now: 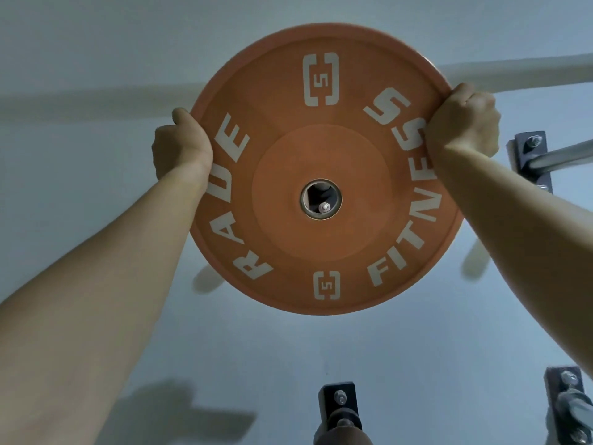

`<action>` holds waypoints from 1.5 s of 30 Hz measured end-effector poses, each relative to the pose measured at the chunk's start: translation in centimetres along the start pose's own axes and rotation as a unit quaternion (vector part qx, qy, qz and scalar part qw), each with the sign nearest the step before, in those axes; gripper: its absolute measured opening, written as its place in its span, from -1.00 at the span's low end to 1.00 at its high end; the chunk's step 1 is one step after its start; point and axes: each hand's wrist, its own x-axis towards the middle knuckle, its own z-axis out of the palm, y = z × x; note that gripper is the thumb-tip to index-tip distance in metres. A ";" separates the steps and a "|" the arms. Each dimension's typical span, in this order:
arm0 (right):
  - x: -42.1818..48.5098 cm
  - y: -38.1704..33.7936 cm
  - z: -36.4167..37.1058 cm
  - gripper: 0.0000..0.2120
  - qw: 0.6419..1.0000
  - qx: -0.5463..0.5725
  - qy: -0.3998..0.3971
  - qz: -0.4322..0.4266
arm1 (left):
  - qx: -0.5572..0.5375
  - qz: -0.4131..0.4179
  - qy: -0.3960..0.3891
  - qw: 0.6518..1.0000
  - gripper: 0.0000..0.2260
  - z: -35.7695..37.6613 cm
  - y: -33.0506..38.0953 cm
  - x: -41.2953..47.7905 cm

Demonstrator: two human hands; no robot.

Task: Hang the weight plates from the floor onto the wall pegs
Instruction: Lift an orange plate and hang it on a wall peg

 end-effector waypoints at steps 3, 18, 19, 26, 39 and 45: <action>1.7 0.7 2.1 -0.65 1.000 -0.003 -0.006 -0.009 | 0.006 0.009 0.008 1.000 -0.56 2.3 -0.1 1.0; 8.7 1.5 8.6 -0.60 0.999 0.038 -0.002 0.005 | 0.038 0.086 0.060 0.994 -0.52 9.7 3.3 4.6; 9.0 1.4 8.6 -0.60 0.999 0.042 -0.003 0.009 | 0.045 0.092 0.061 0.993 -0.53 10.0 3.7 4.5; 10.3 3.0 10.8 -0.60 1.000 0.028 -0.004 0.000 | 0.116 0.130 0.092 0.980 -0.55 12.2 3.8 5.3; 6.3 9.6 15.1 -0.38 0.912 -0.199 -0.118 -0.338 | 0.266 0.440 0.014 0.857 -0.42 15.4 -4.0 2.3; 3.7 11.0 16.9 -0.36 0.913 -0.191 -0.138 -0.334 | 0.338 0.427 -0.028 0.838 -0.39 16.4 -5.3 0.6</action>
